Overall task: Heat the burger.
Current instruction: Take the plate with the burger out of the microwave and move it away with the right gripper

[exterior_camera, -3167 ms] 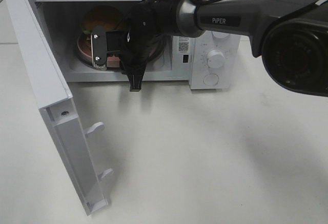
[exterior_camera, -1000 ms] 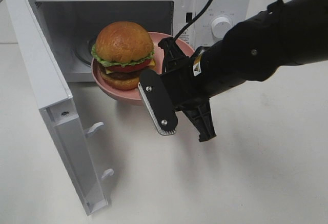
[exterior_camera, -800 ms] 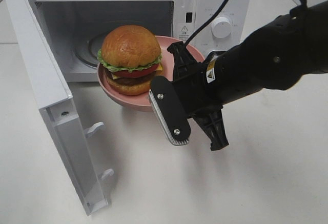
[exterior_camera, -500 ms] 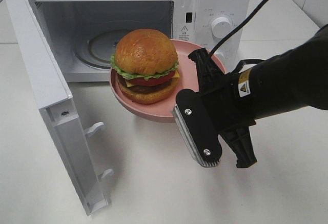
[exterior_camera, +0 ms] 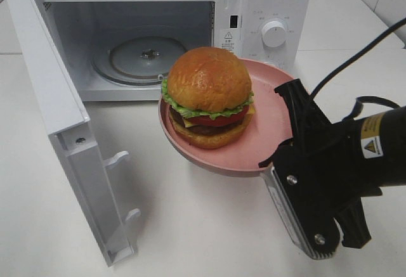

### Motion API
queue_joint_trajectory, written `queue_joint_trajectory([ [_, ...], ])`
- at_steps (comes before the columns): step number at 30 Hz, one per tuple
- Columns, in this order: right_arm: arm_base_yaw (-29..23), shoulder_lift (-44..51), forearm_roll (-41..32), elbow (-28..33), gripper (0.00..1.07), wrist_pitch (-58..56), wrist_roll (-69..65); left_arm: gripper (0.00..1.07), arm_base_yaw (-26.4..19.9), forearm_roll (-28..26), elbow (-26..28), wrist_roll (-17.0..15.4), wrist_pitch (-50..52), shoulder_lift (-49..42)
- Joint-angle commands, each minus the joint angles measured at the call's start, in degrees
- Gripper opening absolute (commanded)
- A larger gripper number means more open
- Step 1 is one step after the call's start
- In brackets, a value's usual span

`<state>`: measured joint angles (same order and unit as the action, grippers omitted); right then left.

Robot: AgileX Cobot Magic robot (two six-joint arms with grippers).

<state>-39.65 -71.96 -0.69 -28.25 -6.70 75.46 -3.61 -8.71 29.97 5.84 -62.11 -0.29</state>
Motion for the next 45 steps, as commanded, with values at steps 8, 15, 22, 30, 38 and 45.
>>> queue_joint_trajectory([
  [8, 0.1, 10.5, 4.4, 3.3, 0.00, -3.2, -7.3, 0.98, 0.2, -0.1, -0.2, -0.4, 0.5, -1.0],
  [15, 0.2, 15.7, 16.7, 3.4, 0.00, -10.5, -23.9, 0.98, 0.2, -0.1, -0.2, -0.4, 0.5, -1.0],
  [22, 0.2, 17.2, 27.2, 3.4, 0.00, -16.6, -36.3, 0.98, 0.2, -0.1, -0.2, -0.4, 0.5, -1.0],
  [30, 0.2, 17.2, 44.2, 3.4, 0.00, -24.8, -63.1, 0.98, 0.2, -0.1, -0.2, -0.4, 0.5, -1.0],
  [38, 0.2, 17.2, 45.6, 3.4, 0.00, -31.2, -76.4, 0.98, 0.2, -0.1, -0.2, -0.4, 0.5, -1.0],
  [45, 0.2, 17.2, 47.3, 3.4, 0.00, -38.3, -89.8, 0.98, 0.2, -0.1, -0.2, -0.4, 0.5, -1.0],
])
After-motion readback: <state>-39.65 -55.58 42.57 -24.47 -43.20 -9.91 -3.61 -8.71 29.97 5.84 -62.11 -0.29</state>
